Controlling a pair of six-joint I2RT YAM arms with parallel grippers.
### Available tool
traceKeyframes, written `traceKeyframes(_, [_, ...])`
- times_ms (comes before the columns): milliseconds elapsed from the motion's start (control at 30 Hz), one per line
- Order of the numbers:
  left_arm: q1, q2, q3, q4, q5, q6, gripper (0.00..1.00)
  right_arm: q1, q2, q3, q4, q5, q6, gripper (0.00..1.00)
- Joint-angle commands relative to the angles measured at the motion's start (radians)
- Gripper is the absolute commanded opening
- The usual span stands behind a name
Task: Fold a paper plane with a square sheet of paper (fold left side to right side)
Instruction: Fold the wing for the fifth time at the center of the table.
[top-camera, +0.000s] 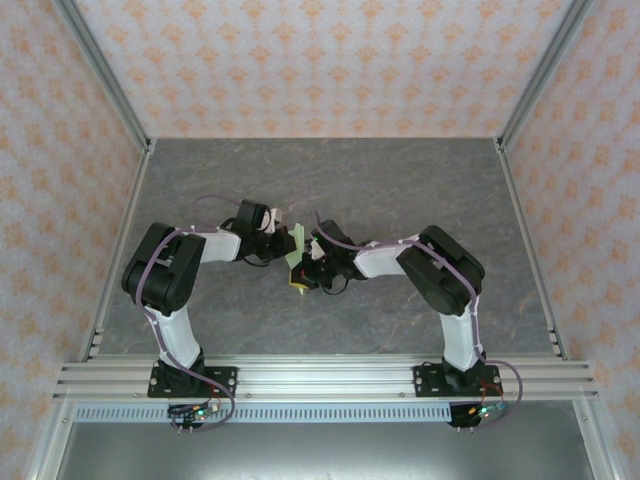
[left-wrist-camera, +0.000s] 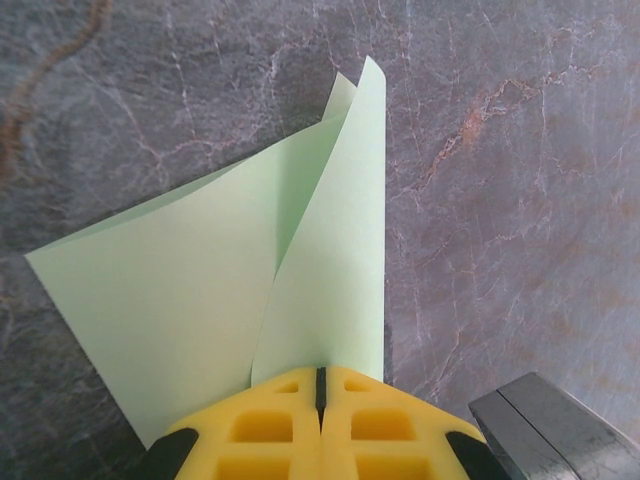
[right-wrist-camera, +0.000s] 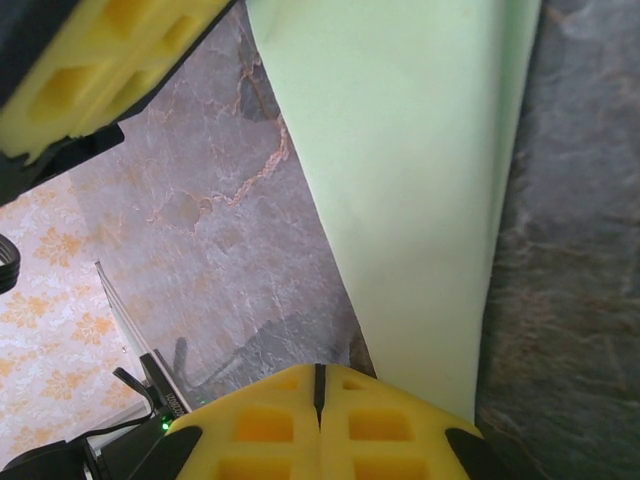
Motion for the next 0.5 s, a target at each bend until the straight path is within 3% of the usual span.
traceKeyframes(0, [-0.002,0.046,-0.028,-0.036,-0.085,0.004,0.00,0.025,-0.024,-0.040,0.029,0.024,0.018,0.07])
traceKeyframes(200, [-0.002,0.043,-0.026,-0.039,-0.080,0.007,0.00,0.020,-0.140,-0.027,-0.059,0.087,-0.062,0.08])
traceKeyframes(467, [-0.002,0.038,-0.026,-0.037,-0.079,0.008,0.00,0.010,-0.136,-0.098,-0.023,0.090,-0.039,0.08])
